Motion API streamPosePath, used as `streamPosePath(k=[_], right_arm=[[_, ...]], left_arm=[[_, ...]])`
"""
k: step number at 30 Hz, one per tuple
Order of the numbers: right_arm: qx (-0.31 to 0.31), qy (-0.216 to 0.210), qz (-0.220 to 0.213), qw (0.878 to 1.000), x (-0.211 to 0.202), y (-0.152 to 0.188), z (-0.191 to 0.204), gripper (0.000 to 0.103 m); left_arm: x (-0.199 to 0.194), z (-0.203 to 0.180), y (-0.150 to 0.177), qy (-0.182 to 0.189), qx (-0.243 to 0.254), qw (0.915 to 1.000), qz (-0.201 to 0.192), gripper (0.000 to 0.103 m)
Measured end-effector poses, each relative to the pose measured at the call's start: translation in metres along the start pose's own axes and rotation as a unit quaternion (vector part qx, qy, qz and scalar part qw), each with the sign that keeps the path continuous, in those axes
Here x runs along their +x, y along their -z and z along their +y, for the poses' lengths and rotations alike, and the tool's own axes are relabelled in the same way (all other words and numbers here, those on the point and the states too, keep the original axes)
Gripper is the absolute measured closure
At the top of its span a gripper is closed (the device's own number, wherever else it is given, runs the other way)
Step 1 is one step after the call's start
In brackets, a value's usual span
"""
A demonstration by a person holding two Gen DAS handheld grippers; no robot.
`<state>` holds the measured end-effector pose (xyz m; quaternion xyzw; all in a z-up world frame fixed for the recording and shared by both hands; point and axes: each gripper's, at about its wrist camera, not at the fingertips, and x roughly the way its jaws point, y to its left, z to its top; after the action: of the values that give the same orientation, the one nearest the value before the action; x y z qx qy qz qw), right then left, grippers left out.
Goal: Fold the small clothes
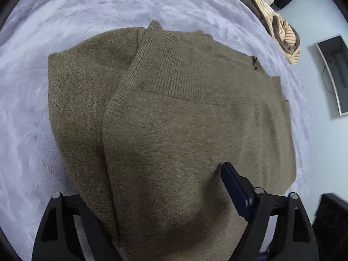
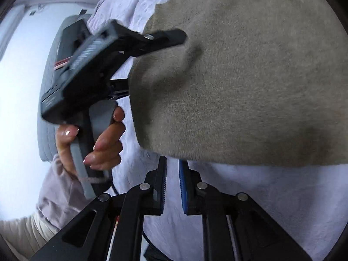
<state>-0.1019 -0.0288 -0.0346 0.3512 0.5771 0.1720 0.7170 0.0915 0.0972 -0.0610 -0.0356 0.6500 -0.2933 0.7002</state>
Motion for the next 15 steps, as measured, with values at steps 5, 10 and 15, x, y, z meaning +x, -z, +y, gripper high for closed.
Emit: streamPosePath(k=[5, 10, 15], right_arm=[[-0.049, 0.137, -0.093, 0.985, -0.057, -0.028, -0.015, 0.090], [-0.048, 0.223, -0.037, 0.973, -0.039, -0.059, -0.066, 0.095], [-0.076, 0.222, -0.033, 0.972, -0.029, -0.057, -0.071, 0.097]], left_arm=[[-0.007, 0.004, 0.002, -0.035, 0.004, 0.9993, -0.012, 0.048], [-0.021, 0.002, 0.004, -0.065, 0.000, 0.9974, -0.033, 0.084], [-0.048, -0.034, 0.002, -0.063, 0.021, 0.9949, -0.076, 0.086]])
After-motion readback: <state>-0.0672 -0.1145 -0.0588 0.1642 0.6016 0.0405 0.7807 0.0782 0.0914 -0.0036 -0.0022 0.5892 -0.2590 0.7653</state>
